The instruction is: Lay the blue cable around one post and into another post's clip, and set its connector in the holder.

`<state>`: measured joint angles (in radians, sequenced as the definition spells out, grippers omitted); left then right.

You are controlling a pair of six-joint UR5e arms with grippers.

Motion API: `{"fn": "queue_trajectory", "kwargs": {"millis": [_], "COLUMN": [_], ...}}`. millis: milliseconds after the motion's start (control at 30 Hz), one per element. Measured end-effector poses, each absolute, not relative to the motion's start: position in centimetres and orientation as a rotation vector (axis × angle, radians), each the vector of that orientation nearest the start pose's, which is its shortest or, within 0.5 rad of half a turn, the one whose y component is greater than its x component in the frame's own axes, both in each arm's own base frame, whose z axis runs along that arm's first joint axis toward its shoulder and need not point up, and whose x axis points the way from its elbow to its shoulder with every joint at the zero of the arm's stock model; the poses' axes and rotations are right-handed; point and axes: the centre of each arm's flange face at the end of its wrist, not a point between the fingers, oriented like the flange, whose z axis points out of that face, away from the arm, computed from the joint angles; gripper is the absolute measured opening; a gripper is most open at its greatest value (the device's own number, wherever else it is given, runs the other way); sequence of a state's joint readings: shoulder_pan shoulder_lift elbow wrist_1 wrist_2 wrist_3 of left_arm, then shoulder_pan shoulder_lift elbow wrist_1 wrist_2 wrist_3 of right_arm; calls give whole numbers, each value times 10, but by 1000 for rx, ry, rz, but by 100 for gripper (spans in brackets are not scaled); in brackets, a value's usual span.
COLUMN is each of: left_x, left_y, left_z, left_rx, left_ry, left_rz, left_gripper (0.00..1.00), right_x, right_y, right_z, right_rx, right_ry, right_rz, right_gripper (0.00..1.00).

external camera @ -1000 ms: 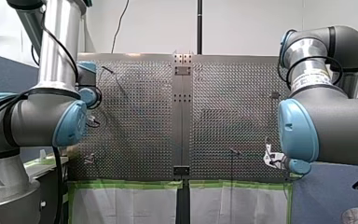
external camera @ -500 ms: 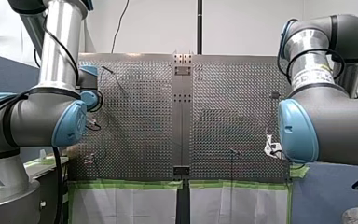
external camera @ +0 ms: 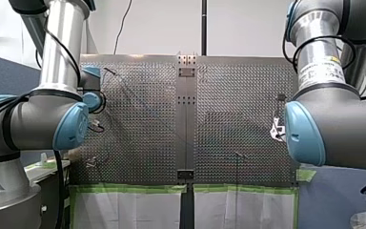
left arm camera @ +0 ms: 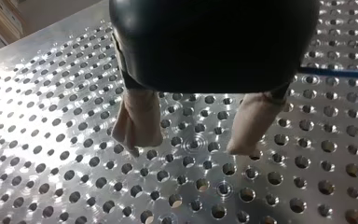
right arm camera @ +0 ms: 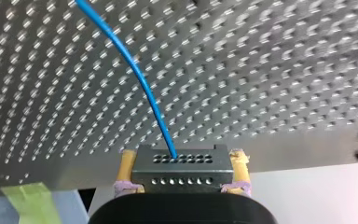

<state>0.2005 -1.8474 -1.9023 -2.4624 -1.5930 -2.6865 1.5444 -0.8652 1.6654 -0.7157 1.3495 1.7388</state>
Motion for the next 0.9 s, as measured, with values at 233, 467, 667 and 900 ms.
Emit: {"fn": "queue_trajectory", "kwargs": {"millis": [233, 467, 667, 900], "left_x": [560, 560, 560, 560], "left_y": [-22, -22, -22, -23], "left_z": [255, 255, 255, 255], "left_rx": [-955, -955, -955, -954], "left_ry": [1211, 1211, 1212, 1212], "left_rz": [-722, -722, -721, -722], "left_gripper": [100, 100, 100, 100], "right_x": [152, 157, 160, 161], "right_y": [-633, -626, -619, -609], "right_z": [139, 177, 213, 250], "right_rx": [1348, 1355, 1323, 1310], "right_ry": [-1319, -1297, -1281, -1270], "right_rz": [1453, 1449, 1457, 1458], "right_gripper": [0, 0, 0, 0]}}
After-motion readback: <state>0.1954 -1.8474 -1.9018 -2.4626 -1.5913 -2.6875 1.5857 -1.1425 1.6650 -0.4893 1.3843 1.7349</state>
